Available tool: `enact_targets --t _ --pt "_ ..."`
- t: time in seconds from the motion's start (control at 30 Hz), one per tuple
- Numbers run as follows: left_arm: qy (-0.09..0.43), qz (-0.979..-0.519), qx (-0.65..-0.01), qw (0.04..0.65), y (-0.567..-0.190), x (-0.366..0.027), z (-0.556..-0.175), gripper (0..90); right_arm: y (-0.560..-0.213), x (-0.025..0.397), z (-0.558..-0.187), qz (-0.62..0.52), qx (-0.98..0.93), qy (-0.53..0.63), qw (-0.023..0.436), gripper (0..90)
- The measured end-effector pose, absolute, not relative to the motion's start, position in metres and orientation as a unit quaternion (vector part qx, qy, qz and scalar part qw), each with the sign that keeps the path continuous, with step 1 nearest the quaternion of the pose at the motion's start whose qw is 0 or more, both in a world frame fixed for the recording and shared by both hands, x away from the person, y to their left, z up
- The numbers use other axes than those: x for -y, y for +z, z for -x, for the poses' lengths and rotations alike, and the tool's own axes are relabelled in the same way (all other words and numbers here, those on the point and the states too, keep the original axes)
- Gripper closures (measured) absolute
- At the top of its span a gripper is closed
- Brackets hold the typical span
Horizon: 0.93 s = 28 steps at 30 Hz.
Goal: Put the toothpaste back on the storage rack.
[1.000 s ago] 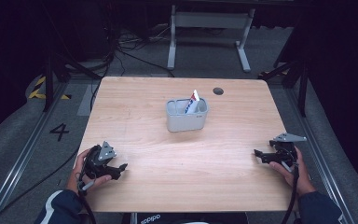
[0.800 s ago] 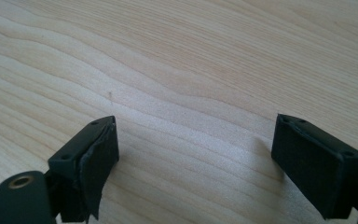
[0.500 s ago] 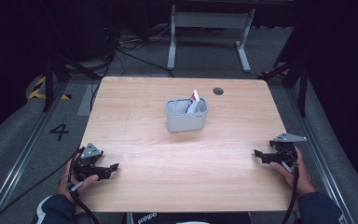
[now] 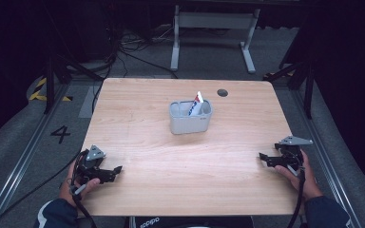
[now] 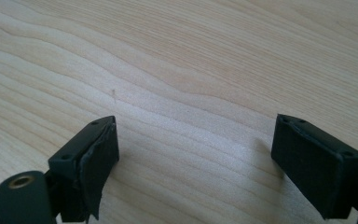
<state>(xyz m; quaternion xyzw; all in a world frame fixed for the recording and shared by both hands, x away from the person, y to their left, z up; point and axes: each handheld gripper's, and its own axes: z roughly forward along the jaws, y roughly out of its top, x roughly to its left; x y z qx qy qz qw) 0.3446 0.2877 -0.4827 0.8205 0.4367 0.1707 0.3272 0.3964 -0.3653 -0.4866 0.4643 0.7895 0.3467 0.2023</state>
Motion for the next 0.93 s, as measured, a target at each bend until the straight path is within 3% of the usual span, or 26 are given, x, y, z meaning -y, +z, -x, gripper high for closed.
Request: enact_targets --t 0.37,0.93 --pt "0.162 -0.827 -0.436 0.314 -0.483 -0.2842 -0.348 0.3 -0.4866 0.3652 -0.3967 -0.464 -0.789 0.348 0.201 15.3" --pt "0.165 -0.825 -0.439 0.315 -0.4831 -0.2835 -0.3496 0.0 -0.4866 0.3647 -0.397 -0.464 -0.79 0.348 0.201 15.1"
